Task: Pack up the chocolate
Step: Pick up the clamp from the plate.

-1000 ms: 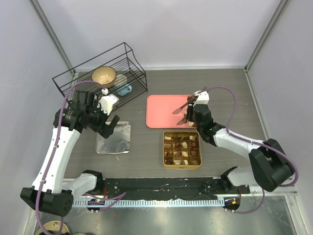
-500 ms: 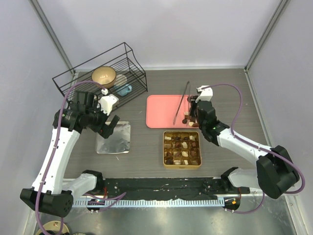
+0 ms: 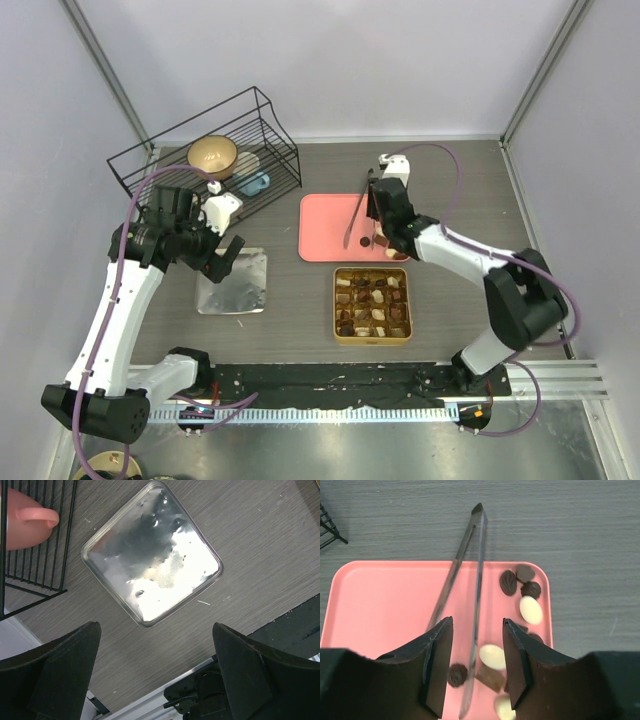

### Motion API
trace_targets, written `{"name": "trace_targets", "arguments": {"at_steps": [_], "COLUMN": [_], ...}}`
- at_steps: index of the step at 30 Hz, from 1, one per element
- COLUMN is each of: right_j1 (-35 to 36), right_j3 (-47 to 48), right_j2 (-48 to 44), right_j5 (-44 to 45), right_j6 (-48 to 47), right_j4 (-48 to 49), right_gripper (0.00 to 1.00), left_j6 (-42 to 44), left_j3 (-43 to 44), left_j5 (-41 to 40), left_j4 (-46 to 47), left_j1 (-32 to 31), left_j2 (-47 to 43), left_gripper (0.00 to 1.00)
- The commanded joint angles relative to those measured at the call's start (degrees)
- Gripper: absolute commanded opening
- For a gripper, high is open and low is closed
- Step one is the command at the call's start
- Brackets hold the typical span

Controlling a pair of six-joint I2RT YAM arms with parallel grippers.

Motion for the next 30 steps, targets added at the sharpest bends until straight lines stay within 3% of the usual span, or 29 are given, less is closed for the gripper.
{"name": "trace_targets", "arguments": {"at_steps": [1, 5, 9, 19, 30], "right_j1": [-0.4, -2.5, -3.4, -4.4, -4.9], "right_j3": [12.4, 28.0, 35.0, 28.8, 30.4], "right_j2": [10.0, 20.5, 26.5, 24.6, 29.3], "right_j5": [1.4, -0.1, -1.6, -2.9, -5.7], "right_j6": [1.6, 3.7, 3.9, 4.7, 4.5], "right_j4": [-9.9, -21.0, -29.1, -29.4, -28.1], "right_gripper": [0.5, 0.5, 0.48, 0.38, 0.23], "left_j6": [0.6, 0.7, 0.7, 0.9, 1.6], "left_j3": [-0.2, -0.2, -0.8, -1.4, -2.1], "left_j5": [0.4, -0.3, -0.8, -0.5, -1.2], "left_j4": [1.2, 1.0, 1.1, 1.6, 0.6], "left_j1": [0.4, 0.4, 0.4, 0.4, 0.4], "left_j2": [-0.6, -1.2, -1.3, -1.0, -1.9], "left_gripper": [1.0, 1.0, 1.0, 1.0, 1.0]}}
